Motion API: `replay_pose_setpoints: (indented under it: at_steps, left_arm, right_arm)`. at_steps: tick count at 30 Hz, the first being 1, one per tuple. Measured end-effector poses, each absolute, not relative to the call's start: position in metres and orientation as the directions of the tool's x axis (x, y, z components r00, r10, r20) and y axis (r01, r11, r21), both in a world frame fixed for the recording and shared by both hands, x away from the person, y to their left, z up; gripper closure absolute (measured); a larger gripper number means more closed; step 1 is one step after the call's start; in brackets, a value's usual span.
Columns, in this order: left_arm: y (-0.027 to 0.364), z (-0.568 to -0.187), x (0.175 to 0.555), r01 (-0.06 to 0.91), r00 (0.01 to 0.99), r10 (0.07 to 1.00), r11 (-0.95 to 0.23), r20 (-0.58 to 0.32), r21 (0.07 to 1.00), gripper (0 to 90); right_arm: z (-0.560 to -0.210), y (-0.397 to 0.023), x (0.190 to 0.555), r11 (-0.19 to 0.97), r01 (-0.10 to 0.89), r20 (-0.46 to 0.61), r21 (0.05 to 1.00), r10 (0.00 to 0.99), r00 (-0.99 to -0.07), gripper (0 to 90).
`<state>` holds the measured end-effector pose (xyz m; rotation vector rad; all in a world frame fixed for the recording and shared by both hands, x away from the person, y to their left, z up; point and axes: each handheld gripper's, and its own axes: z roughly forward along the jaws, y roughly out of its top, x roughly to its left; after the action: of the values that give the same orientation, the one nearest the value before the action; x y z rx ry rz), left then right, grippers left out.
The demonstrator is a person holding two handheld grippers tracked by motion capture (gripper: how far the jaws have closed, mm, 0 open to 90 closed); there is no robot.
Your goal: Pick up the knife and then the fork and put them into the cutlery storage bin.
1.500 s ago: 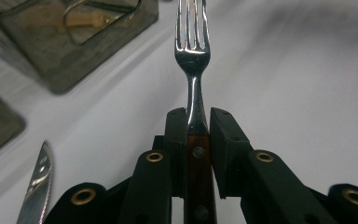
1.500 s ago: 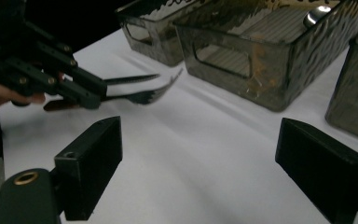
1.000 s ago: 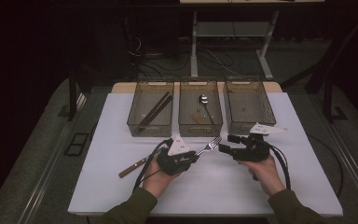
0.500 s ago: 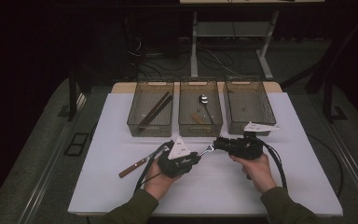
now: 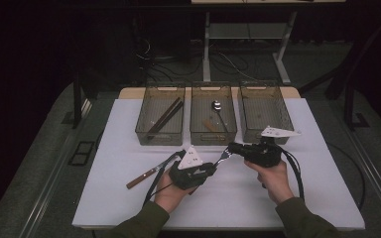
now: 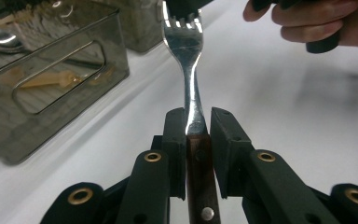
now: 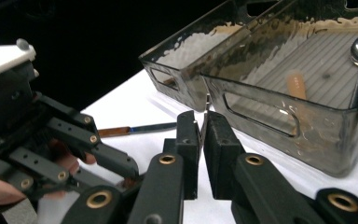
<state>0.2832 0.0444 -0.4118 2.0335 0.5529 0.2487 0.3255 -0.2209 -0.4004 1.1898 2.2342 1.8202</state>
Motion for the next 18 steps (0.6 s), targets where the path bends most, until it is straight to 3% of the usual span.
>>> replay_pose_setpoints:
  at_steps: [9,18]
  left_arm:
    - [0.051,-0.411,0.283,0.280,0.886,0.458,-0.415,-0.068,0.866,56.8]
    - [0.089,-0.422,0.286,0.319,0.891,0.443,-0.446,-0.104,0.836,37.8]
  right_arm:
    - [-0.390,-0.225,0.326,0.018,0.509,0.408,0.861,0.573,-0.711,87.0]
    - [-0.373,-0.257,0.328,0.009,0.473,0.356,0.881,0.645,-0.676,87.0]
